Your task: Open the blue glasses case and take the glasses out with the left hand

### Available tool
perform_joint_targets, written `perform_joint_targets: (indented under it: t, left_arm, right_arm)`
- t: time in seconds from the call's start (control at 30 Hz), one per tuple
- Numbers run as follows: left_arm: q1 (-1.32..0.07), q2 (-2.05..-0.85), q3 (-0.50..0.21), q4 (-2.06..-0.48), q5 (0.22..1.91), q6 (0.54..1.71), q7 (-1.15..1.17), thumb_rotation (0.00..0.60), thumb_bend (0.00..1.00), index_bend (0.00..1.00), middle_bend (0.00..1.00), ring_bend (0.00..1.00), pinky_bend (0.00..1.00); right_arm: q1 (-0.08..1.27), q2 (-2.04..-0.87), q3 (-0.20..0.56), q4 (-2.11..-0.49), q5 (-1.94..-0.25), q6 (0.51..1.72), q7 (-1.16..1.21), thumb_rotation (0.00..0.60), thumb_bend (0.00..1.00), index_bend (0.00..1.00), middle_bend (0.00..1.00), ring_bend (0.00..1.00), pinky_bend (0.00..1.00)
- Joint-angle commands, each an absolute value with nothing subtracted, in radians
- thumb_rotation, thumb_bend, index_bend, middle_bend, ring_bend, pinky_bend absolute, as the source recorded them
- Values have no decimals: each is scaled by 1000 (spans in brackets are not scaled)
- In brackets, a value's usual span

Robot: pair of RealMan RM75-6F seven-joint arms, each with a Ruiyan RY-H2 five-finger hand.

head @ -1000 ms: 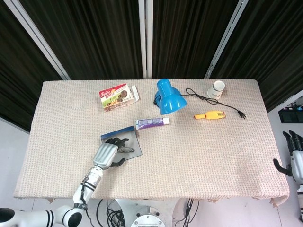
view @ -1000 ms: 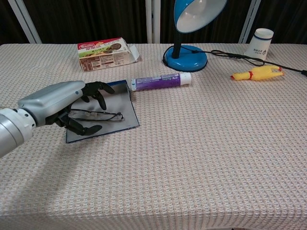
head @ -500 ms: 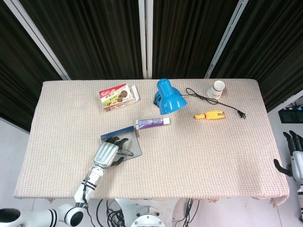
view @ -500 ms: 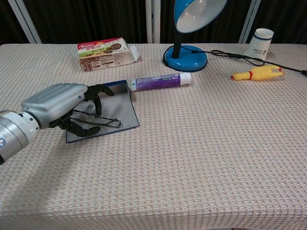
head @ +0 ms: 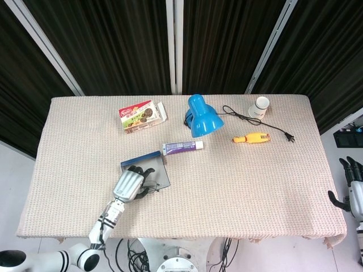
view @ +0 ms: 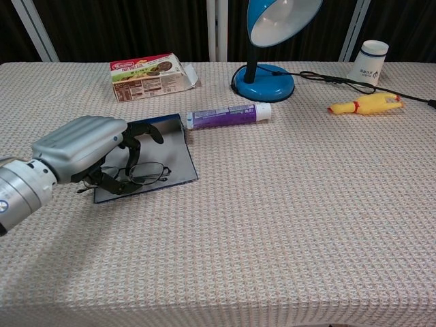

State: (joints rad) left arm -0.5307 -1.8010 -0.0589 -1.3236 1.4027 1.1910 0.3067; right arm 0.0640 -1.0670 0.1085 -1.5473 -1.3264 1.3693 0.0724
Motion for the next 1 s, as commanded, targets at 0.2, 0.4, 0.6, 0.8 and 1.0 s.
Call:
perform_joint_targets:
  t: [0.2, 0.4, 0.6, 0.8, 1.0]
  left_arm:
    - [-527, -1799, -58, -1322, 1416, 1193, 296, 600, 310, 292, 688, 411, 387]
    - [-524, -1798, -60, -1326, 1435, 1208, 287, 600, 318, 306, 719, 444, 420]
    - [-518, -1788, -53, -1343, 1465, 1232, 292, 600, 333, 318, 743, 468, 445]
    - [-511, -1756, -44, -1393, 1502, 1260, 323, 600, 344, 321, 765, 491, 466]
    - [-502, -1700, -42, -1470, 1516, 1277, 379, 600, 349, 321, 771, 501, 476]
  right_arm:
    - [64, -1067, 108, -1548, -1326, 1369, 71, 600, 250, 0, 6, 0, 0]
    - [64, -1067, 108, -1548, -1326, 1369, 71, 600, 251, 0, 6, 0, 0]
    - [64, -1067, 109, -1548, -1326, 1369, 71, 600, 251, 0, 6, 0, 0]
    - [63, -1066, 109, -1550, -1327, 1372, 70, 600, 252, 0, 6, 0, 0]
    - [63, -1064, 109, -1556, -1330, 1375, 67, 600, 251, 0, 7, 0, 0]
